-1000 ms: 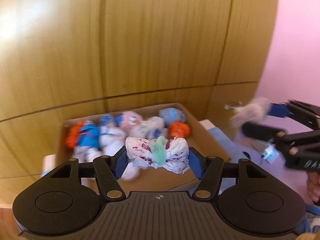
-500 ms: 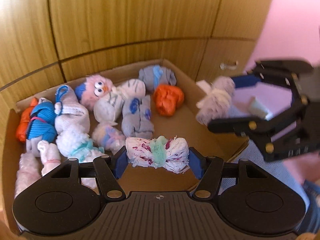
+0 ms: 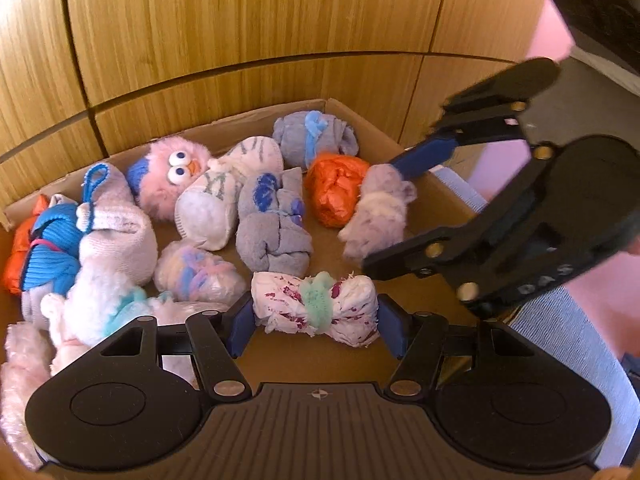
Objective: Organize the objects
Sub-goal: 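Carry both bundles into the box and open both grippers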
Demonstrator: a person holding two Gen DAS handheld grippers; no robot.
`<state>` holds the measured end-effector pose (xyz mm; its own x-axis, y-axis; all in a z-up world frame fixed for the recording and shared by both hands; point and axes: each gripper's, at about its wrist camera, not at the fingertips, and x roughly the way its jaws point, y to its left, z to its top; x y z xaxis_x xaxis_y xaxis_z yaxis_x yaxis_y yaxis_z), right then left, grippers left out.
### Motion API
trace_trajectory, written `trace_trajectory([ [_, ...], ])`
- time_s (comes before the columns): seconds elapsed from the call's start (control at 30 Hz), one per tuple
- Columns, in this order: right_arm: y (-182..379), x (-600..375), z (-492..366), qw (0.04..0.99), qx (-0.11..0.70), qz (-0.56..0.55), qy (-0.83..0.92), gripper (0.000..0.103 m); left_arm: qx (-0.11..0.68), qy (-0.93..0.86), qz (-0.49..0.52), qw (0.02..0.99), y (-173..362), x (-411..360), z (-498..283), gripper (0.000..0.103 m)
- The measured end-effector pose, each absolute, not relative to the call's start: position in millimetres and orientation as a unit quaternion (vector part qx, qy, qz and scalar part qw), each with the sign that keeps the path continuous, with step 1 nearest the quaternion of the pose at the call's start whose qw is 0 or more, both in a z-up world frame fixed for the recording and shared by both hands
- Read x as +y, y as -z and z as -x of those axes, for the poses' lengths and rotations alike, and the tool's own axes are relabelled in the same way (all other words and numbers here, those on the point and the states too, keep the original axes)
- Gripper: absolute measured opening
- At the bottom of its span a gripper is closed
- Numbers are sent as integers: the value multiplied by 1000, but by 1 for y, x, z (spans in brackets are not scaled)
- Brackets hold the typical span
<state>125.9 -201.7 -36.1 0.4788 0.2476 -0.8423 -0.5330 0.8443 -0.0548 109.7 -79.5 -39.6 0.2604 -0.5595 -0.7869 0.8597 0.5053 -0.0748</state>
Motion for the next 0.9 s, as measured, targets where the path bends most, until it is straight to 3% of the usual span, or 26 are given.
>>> trace_trajectory([
  [0.27,42,-190,-129,800,470,264,-261,59,397,471,-195,763,39,-81,-116,70],
  [0.9,38,-186,-123,788,469,305,-257,64,397,469,-203,762,35,-76,-108,81],
])
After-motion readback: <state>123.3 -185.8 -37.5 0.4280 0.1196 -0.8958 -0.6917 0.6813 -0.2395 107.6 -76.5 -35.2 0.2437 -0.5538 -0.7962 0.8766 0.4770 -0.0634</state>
